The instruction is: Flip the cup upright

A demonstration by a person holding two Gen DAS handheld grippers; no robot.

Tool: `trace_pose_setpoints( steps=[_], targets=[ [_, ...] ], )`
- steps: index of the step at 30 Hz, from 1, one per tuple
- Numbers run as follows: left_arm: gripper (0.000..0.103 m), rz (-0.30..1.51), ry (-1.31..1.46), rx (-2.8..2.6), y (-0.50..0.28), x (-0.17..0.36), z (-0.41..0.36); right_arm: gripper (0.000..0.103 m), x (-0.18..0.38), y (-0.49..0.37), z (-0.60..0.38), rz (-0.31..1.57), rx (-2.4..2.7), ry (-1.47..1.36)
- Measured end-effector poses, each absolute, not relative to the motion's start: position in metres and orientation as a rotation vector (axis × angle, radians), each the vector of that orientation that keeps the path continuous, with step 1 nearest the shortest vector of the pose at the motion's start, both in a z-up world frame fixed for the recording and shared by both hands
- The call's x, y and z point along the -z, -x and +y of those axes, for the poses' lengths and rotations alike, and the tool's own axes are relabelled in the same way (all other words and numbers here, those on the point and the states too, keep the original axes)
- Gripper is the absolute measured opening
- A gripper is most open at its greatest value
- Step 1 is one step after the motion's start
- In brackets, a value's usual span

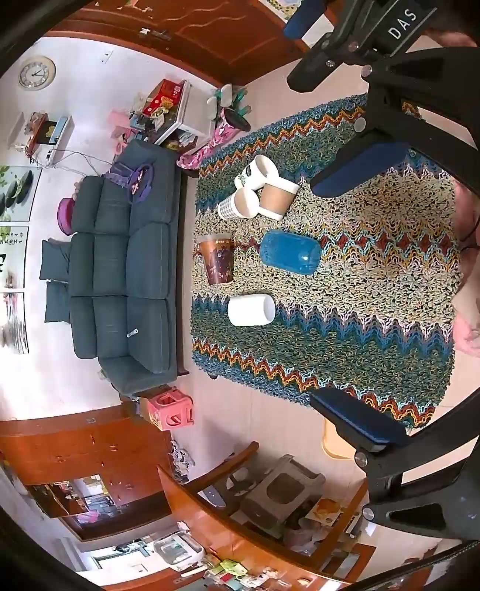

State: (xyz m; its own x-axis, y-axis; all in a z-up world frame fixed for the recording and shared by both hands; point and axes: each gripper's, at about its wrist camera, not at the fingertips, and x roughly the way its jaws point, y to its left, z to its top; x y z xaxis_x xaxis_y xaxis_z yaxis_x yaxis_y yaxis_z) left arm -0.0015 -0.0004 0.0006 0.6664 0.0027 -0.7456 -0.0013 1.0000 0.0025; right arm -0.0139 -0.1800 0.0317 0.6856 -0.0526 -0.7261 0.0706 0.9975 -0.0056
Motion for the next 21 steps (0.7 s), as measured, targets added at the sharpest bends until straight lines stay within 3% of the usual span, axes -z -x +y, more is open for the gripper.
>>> trace_pose_setpoints(
  steps=[21],
  targets=[
    [0.103, 0.843, 0.002, 0.001, 0.003, -0.001, -0.004, 0.088, -0.026, 0.012, -0.180, 0.819, 0.064, -0.028]
  ],
)
